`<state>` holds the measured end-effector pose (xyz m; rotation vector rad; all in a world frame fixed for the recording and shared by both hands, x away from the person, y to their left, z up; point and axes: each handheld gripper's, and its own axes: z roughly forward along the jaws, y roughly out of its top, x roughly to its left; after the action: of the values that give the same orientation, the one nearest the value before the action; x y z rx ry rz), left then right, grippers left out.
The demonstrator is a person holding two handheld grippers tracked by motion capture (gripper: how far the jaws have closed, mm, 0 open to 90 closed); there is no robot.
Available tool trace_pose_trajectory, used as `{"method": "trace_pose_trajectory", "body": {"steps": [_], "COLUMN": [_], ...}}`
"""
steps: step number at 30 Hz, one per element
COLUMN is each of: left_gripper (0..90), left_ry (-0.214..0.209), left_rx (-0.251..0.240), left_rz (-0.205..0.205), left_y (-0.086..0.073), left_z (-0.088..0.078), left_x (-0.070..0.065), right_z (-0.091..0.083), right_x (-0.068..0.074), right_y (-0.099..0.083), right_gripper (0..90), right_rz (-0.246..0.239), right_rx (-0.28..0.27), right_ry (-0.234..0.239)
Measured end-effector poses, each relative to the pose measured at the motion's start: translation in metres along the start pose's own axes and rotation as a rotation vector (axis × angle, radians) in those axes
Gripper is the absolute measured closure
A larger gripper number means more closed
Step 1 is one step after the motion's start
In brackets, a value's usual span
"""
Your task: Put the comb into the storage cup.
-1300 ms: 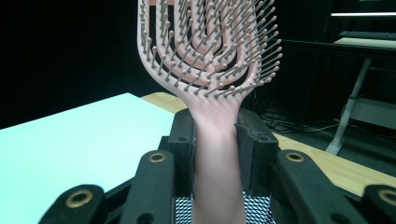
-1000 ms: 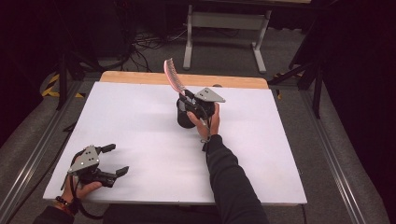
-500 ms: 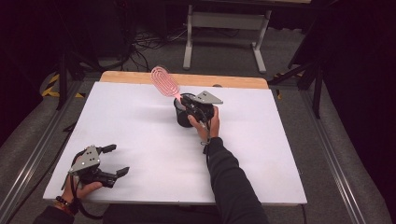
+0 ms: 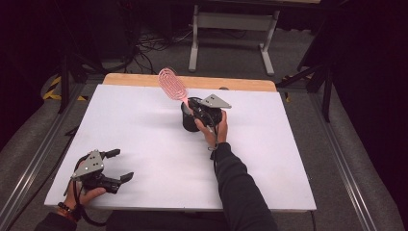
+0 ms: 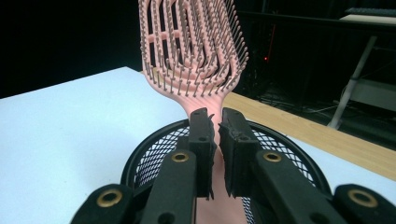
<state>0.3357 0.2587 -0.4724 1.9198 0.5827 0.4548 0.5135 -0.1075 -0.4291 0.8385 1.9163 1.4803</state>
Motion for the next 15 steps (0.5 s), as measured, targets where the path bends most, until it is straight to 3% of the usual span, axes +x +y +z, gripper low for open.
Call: {"method": "trace_pose_trajectory", "body": {"steps": [10, 15], "left_gripper": [5.7, 5.7], "left_ry": [0.004, 0.011], "left_rx": [-0.009, -0.015], "left_rz": [0.003, 0.003], "left_y": [0.001, 0.001], "left_z": [-0.001, -0.002], "left_x": [0.000, 0.000], "right_z": [-0.007, -0.013], "right_x": [0.000, 0.000], "right_y": [0.006, 0.010], "right_gripper": [79.8, 79.3], "right_rz": [0.015, -0.002], "right_rx": [-0.045, -0.052], "right_ry": [-0.006, -0.022]}}
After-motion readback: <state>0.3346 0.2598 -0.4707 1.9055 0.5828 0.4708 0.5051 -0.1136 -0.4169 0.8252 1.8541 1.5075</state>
